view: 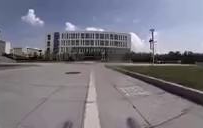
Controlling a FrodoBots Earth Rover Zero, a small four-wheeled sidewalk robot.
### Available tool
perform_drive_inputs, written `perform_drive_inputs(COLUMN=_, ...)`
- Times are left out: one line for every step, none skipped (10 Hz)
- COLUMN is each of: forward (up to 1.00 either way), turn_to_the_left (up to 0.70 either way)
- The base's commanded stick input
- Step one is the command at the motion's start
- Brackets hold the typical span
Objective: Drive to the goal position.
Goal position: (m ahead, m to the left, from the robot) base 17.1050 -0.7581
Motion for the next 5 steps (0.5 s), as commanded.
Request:
perform_drive_inputs(forward=0.70, turn_to_the_left=0.00)
perform_drive_inputs(forward=0.70, turn_to_the_left=0.00)
perform_drive_inputs(forward=0.70, turn_to_the_left=0.00)
perform_drive_inputs(forward=0.70, turn_to_the_left=0.00)
perform_drive_inputs(forward=0.70, turn_to_the_left=0.00)
